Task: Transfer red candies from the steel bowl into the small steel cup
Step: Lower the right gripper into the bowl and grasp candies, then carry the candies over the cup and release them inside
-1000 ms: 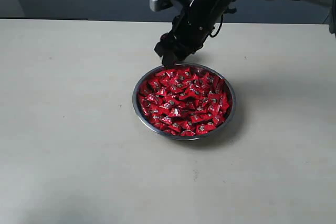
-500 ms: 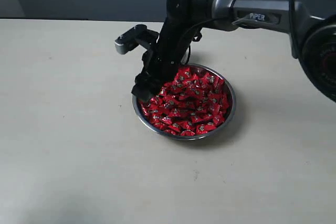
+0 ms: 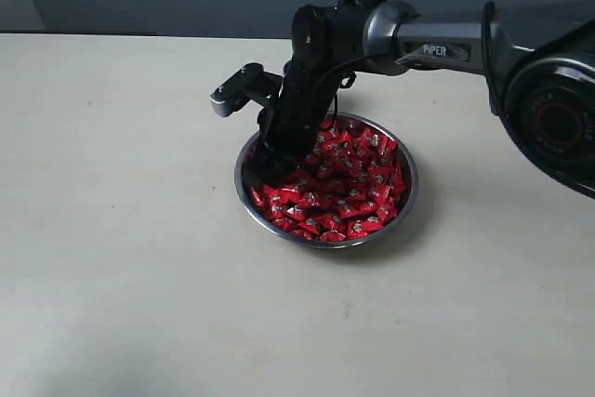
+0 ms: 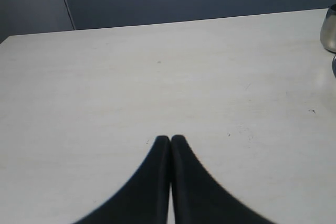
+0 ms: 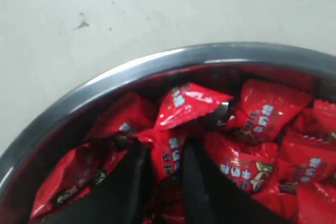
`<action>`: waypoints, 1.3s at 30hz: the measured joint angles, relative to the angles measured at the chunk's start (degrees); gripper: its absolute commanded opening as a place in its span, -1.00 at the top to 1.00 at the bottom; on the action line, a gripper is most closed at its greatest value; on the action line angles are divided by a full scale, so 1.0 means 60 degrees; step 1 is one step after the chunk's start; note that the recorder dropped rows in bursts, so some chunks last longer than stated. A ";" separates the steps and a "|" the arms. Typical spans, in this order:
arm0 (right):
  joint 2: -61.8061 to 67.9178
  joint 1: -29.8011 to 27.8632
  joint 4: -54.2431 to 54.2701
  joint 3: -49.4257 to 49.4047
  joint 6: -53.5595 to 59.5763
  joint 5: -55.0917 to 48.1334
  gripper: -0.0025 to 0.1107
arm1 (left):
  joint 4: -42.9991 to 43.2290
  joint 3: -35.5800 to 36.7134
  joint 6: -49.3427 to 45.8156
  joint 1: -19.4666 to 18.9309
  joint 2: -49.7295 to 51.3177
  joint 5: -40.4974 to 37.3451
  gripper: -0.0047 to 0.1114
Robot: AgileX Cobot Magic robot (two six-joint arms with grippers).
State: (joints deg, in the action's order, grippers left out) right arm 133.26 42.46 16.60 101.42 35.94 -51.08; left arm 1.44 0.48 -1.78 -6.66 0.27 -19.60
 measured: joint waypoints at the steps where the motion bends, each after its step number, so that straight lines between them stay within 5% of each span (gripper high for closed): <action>1: -0.0020 0.0000 0.0000 0.0000 -0.0020 0.0018 0.95 | 0.0000 0.0000 0.0000 0.0000 0.0000 0.0000 0.91; 17: -0.1530 0.0004 -0.1228 0.0000 -0.0774 -0.0400 0.95 | 0.0000 0.0000 0.0000 0.0000 0.0000 0.0000 0.91; 28: -0.1400 -0.1533 -0.0907 0.0158 -0.2202 0.3333 0.95 | 0.0000 0.0000 0.0000 0.0000 0.0000 0.0000 0.91; 39: 0.0307 -0.1729 -0.0177 0.1886 -0.2226 0.3071 0.95 | 0.0000 0.0000 0.0000 0.0000 0.0000 0.0000 0.91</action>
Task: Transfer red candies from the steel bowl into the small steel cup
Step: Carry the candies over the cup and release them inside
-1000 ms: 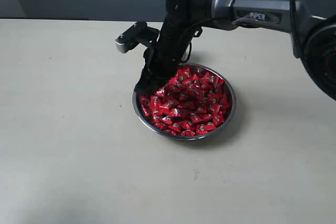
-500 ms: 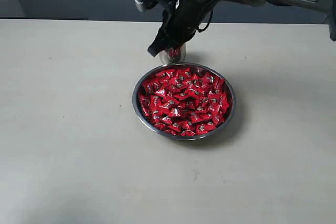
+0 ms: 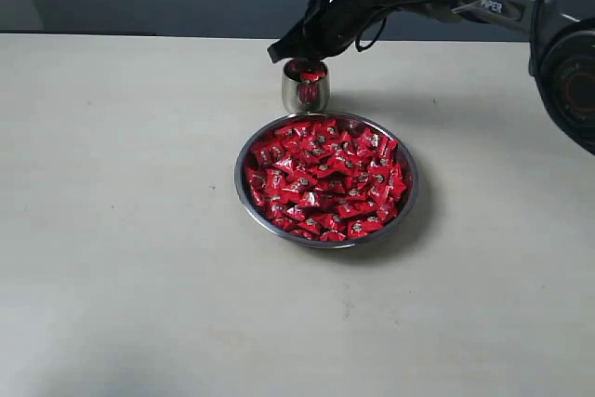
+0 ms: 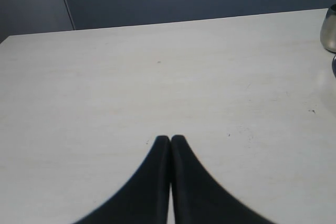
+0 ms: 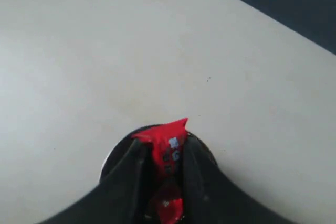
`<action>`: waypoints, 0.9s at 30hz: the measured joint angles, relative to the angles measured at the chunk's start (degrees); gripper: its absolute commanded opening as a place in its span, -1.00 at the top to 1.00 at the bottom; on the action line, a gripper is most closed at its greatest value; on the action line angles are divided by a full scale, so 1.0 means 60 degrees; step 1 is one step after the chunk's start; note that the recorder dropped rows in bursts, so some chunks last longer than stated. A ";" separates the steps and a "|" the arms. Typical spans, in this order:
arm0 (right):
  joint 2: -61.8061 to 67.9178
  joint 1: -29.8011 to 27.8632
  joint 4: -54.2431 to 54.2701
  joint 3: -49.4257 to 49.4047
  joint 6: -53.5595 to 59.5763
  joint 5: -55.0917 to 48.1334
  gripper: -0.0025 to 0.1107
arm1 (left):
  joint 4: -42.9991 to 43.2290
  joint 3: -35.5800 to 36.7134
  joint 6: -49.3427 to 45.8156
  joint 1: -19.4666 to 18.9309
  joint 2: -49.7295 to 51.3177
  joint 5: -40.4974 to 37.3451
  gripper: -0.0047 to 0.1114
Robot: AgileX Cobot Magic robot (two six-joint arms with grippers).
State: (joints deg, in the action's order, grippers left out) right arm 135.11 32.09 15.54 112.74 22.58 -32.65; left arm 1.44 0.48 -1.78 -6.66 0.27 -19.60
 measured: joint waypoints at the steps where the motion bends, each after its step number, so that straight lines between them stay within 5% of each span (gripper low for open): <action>1: 0.0075 -0.0017 0.0038 0.0098 0.0000 -0.0104 0.95 | 0.0000 0.0000 0.0000 0.0000 0.0000 0.0000 0.91; 4: 0.0098 -0.0058 0.0038 0.0159 -0.0007 -0.0218 0.89 | 0.0000 0.0000 0.0000 0.0000 0.0000 0.0000 0.91; 8: 0.0098 -0.0074 0.0001 0.0173 -0.0007 -0.0422 0.14 | 0.0000 0.0000 0.0000 0.0000 0.0000 0.0000 0.91; 27: -0.0520 0.0029 -0.0002 0.0181 0.0072 -0.2974 0.12 | 0.0000 0.0000 0.0000 0.0000 0.0000 0.0000 0.91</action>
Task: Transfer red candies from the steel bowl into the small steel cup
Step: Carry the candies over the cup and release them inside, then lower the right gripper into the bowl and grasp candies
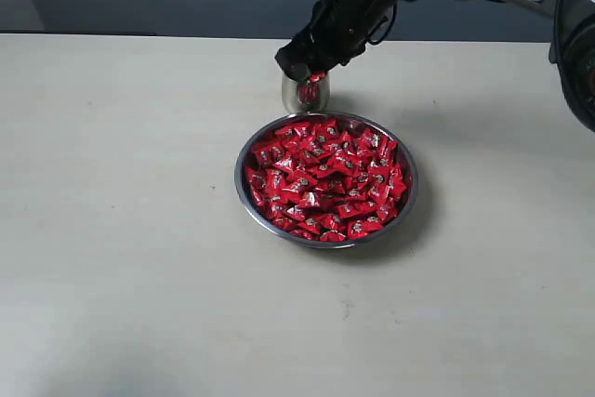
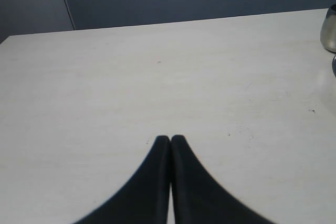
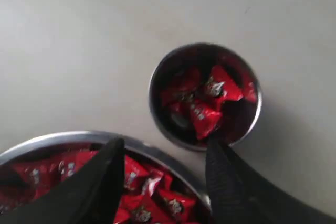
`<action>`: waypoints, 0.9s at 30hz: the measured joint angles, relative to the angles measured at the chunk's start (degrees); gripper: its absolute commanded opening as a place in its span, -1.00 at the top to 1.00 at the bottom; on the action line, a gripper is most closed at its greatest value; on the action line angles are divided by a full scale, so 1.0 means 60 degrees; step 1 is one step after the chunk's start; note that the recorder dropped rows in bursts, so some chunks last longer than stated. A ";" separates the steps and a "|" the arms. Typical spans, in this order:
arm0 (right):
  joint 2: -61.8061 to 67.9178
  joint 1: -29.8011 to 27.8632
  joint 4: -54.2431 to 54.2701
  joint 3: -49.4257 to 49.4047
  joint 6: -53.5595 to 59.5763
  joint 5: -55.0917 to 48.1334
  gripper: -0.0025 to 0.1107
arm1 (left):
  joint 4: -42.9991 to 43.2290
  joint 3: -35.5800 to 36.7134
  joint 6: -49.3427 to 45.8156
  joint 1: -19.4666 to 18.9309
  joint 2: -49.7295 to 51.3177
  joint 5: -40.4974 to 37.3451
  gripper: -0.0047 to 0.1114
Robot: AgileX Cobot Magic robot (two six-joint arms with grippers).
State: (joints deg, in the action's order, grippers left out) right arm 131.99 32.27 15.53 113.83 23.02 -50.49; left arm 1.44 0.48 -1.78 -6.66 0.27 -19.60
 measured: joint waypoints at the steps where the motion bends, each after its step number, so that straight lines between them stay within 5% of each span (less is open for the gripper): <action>1: 0.0000 0.0026 0.0000 0.0000 0.0046 -0.0162 0.12 | 0.0000 0.0000 0.0000 0.0000 0.0000 0.0000 0.91; 19: 0.0000 0.1153 0.0184 -0.0307 0.0339 -0.1539 0.12 | 0.0000 0.0000 0.0000 0.0000 0.0000 0.0000 0.91; 27: 0.0000 0.1244 0.0292 -0.1439 0.0361 -0.0400 0.12 | 0.0000 0.0000 0.0000 0.0000 0.0000 0.0000 0.91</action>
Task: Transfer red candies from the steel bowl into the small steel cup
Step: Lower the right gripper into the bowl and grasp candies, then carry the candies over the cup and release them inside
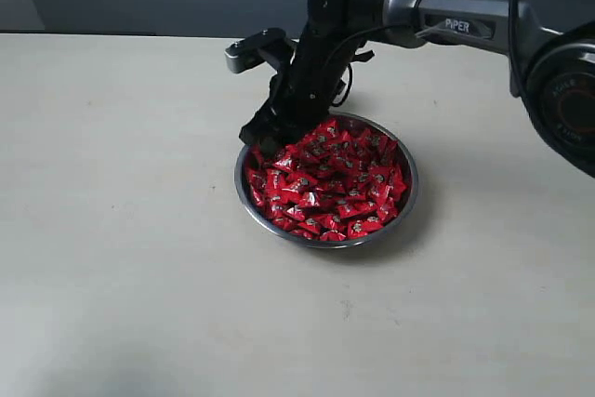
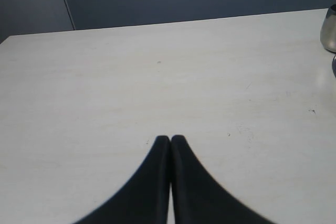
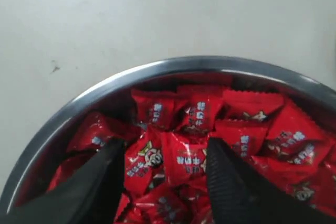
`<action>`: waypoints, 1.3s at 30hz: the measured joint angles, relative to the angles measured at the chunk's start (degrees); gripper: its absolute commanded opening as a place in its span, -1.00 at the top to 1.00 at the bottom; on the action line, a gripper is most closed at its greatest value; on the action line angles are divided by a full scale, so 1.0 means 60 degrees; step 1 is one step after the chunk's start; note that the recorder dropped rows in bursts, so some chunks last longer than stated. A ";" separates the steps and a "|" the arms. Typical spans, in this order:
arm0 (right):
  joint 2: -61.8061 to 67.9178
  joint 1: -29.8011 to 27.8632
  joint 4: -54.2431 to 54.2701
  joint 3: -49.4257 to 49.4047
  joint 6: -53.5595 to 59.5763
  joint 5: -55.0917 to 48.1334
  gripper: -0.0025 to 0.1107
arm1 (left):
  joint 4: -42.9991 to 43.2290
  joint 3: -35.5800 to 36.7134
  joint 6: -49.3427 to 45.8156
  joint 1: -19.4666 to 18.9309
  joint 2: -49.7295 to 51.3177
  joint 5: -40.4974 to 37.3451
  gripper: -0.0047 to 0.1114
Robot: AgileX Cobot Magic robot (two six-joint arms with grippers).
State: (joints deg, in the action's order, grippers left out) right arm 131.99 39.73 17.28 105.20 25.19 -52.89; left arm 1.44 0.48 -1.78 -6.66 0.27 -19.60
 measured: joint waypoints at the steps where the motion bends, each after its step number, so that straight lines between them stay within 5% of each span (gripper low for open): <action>1: 0.0000 0.0022 0.0050 -0.0024 0.0000 0.0153 0.12 | 0.0000 0.0000 0.0000 0.0000 0.0000 0.0000 0.91; 16: 0.0407 0.0080 0.0391 -0.0100 0.0046 0.0665 0.16 | 0.0000 0.0000 0.0000 0.0000 0.0000 0.0000 0.91; 24: 0.0475 0.0080 0.0449 -0.0100 0.0083 0.0960 0.97 | 0.0000 0.0000 0.0000 0.0000 0.0000 0.0000 0.91; 39: 0.0145 0.0080 0.0611 -0.0100 0.0083 0.0350 0.97 | 0.0000 0.0000 0.0000 0.0000 0.0000 0.0000 0.91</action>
State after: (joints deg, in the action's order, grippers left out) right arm 132.86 40.21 20.94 104.60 25.68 -50.79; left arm 1.44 0.48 -1.78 -6.66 0.27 -19.60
